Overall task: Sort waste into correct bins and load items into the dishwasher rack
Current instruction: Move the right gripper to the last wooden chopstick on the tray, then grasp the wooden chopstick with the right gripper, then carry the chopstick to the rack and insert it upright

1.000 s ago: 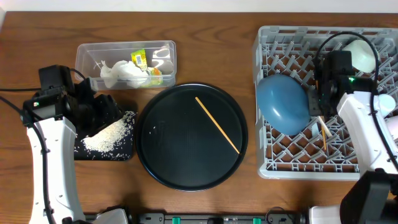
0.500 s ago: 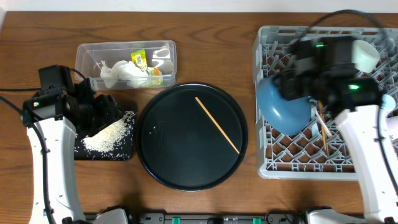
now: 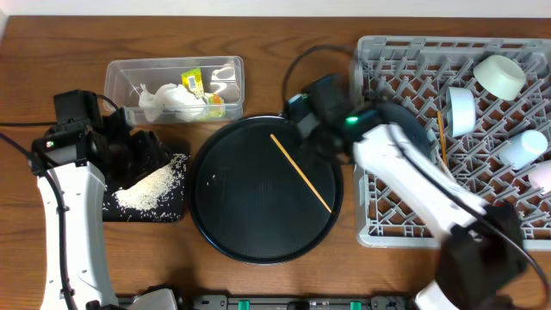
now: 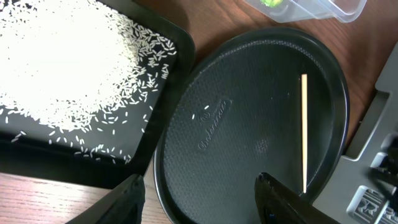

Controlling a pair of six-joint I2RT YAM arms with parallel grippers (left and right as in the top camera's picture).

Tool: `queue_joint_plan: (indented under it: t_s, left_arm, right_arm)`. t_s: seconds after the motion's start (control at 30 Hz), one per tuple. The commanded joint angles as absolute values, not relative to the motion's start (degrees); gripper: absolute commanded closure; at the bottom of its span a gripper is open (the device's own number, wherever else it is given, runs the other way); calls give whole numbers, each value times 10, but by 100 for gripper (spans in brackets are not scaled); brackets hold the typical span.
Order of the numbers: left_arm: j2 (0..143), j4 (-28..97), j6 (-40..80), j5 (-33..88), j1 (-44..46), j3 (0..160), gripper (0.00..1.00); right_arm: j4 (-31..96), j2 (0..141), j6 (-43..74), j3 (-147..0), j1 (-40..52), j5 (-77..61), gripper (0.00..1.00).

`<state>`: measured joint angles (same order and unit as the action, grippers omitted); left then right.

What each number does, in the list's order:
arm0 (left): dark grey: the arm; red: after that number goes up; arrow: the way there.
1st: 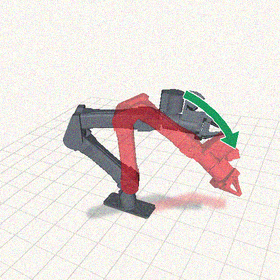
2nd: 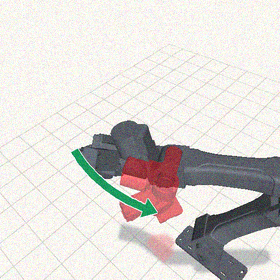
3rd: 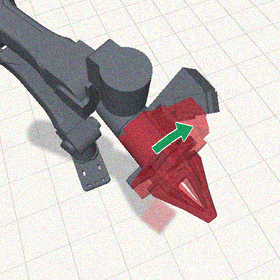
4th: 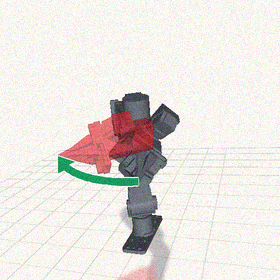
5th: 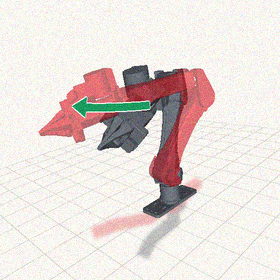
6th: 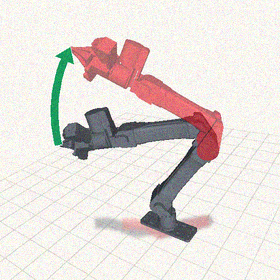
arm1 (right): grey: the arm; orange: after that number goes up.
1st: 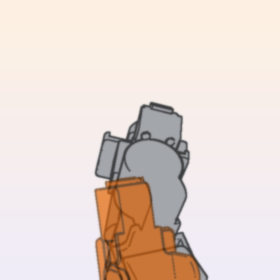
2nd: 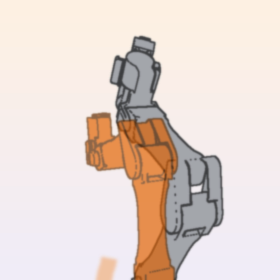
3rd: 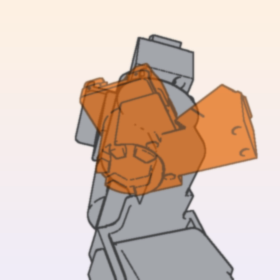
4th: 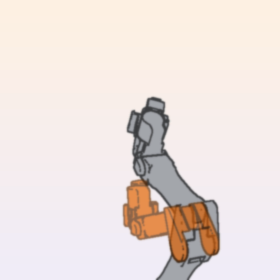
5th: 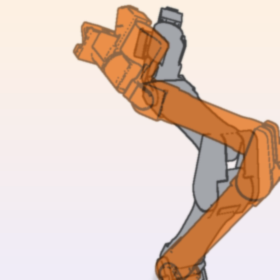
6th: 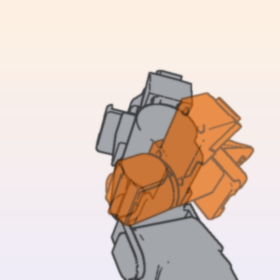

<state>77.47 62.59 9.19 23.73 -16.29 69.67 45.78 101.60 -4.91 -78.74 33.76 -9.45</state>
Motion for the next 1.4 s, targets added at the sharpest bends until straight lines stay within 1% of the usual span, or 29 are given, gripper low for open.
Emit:
queue_joint_plan:
  t_s: [0.0, 0.17, 0.27, 0.4, 0.47, 0.5, 0.67, 0.7, 0.9, 1.03, 1.17, 1.37]
  left_arm:
    - [772, 627, 89, 232, -163, 688, 41]
    - [772, 627, 89, 232, -163, 688, 41]
    - [772, 627, 89, 232, -163, 688, 41]
    - [772, 627, 89, 232, -163, 688, 41]
    - [772, 627, 89, 232, -163, 688, 41]
    - [772, 627, 89, 232, -163, 688, 41]
    - [772, 627, 89, 232, -163, 688, 41]
    - [772, 627, 89, 232, -163, 688, 41]
    - [772, 627, 89, 232, -163, 688, 42]
    - [772, 627, 89, 232, -163, 688, 41]
    - [772, 627, 89, 232, -163, 688, 41]
    - [772, 627, 89, 232, -163, 688, 41]
  right_arm:
    - [448, 1071, -47, -789, 362, -46, 50]
    - [438, 1134, -47, -789, 379, -45, 51]
    - [439, 1155, -32, -789, 383, -45, 54]
    - [439, 1175, -22, -789, 386, -44, 64]
    - [439, 1181, -22, -789, 386, -45, 67]
    - [439, 1183, -22, -789, 386, -44, 69]
    - [439, 1184, -22, -789, 386, -44, 95]
    - [439, 1184, -22, -789, 386, -43, 99]
    - [443, 1184, 8, -792, 386, -43, 99]
    - [497, 1172, 23, -830, 381, -43, 99]
    - [548, 1139, 23, -893, 371, -42, 99]
    - [551, 1067, 56, -934, 349, 6, 99]
